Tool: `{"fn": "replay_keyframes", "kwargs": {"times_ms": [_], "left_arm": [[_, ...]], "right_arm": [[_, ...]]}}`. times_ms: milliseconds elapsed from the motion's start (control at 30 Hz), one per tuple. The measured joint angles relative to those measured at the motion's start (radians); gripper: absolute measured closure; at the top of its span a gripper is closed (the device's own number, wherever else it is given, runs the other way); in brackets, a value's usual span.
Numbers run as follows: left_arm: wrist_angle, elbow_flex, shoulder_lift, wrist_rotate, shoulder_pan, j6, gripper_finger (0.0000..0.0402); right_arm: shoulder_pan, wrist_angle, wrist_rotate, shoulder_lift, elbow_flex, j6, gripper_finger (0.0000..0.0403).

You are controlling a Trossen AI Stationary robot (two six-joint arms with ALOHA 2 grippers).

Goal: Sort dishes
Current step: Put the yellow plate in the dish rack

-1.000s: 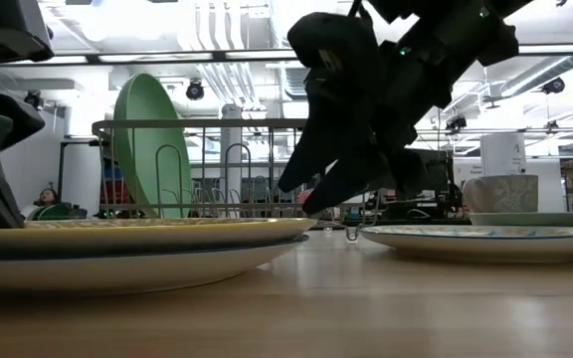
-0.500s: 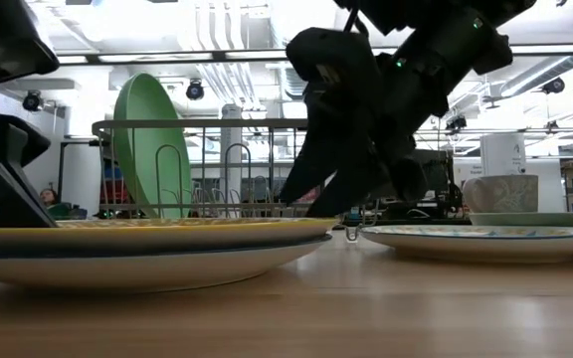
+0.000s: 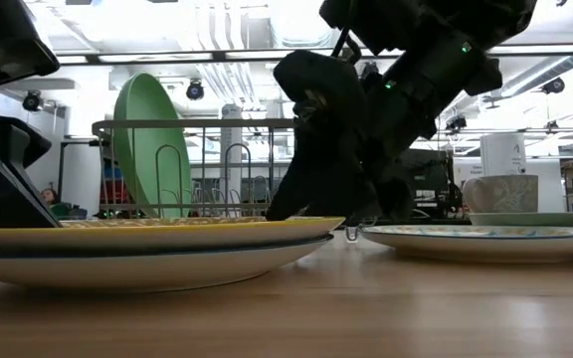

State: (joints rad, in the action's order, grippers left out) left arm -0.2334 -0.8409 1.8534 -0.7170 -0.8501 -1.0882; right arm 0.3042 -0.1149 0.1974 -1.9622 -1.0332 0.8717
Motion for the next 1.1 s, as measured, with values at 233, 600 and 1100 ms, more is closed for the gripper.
{"fn": "replay_keyframes", "kwargs": {"times_ms": [233,600,1100], "left_arm": [[0.010,0.001,0.002,-0.015,0.002,0.009,0.0402],[0.013,0.006,-0.036,-0.030,-0.006,0.021,0.0401],[-0.073,0.008,-0.127,0.009,-0.016,-0.004,0.0401]], "right_arm": [[-0.017,-0.039,0.001,-0.029,0.000,-0.018,0.0270],[-0.027,-0.061,0.028,-0.027,-0.002,-0.030,0.0382],[-0.028,-0.038,0.011,-0.006,-0.005,-0.061,0.0393]]}}
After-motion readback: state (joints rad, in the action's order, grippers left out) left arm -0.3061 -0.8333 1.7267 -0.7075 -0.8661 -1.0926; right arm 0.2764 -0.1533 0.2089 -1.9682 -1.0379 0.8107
